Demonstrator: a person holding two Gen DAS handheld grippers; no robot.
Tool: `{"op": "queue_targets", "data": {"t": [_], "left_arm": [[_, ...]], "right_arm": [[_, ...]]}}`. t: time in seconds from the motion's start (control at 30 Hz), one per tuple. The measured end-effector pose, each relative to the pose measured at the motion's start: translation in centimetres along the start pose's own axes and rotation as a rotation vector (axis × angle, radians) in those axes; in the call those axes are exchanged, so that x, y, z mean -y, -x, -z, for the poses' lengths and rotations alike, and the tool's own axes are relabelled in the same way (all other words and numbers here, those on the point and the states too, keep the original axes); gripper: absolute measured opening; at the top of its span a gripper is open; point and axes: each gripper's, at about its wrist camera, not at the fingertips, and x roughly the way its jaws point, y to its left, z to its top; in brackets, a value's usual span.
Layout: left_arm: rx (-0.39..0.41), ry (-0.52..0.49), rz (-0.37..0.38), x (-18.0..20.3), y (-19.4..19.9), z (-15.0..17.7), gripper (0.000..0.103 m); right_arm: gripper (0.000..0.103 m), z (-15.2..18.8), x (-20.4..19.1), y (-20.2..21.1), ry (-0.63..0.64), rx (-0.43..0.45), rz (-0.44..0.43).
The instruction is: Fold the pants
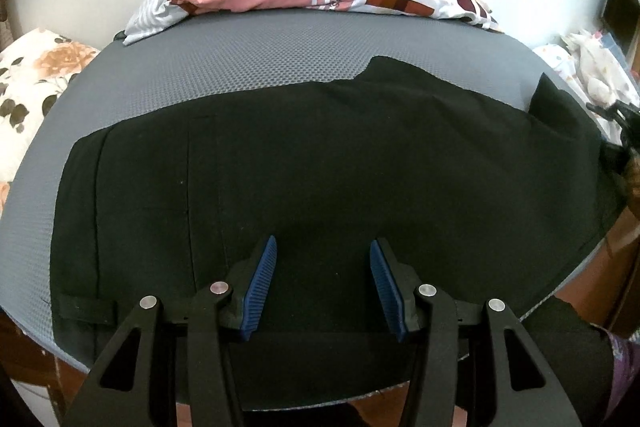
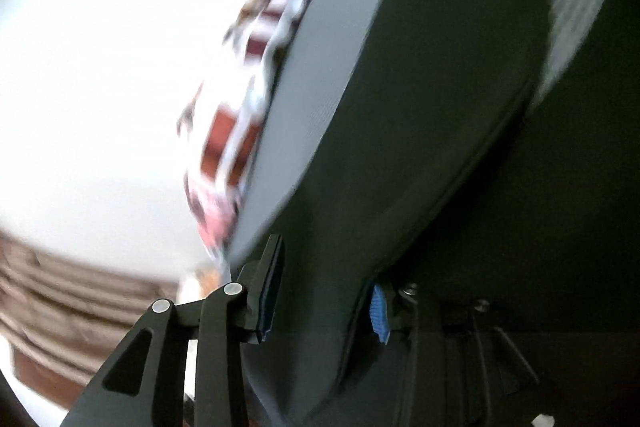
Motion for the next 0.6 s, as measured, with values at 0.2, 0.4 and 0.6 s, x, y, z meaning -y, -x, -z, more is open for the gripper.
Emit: {"op": "queue_targets", "data": {"t": [0.2, 0.4, 0.6], "left_arm": [[-0.002, -0.006, -0.011, 0.2, -0.1, -0.1, 0.051], [-0.005, -0.012, -0.019, 0.3, -0.1, -0.2, 0.051], [-0.005, -0.018, -0.025, 0.5, -0.2, -0.1, 0.051]], "right_arm": [[0.005, -6.0, 1.9, 1.5, -0.079, 0.091, 0.095], [0.005, -4.9, -0.9, 7.2, 0.068, 0.128, 0.105], [0.005, -1.5, 2.1, 13.2, 0.020, 0.127, 0.127]]}}
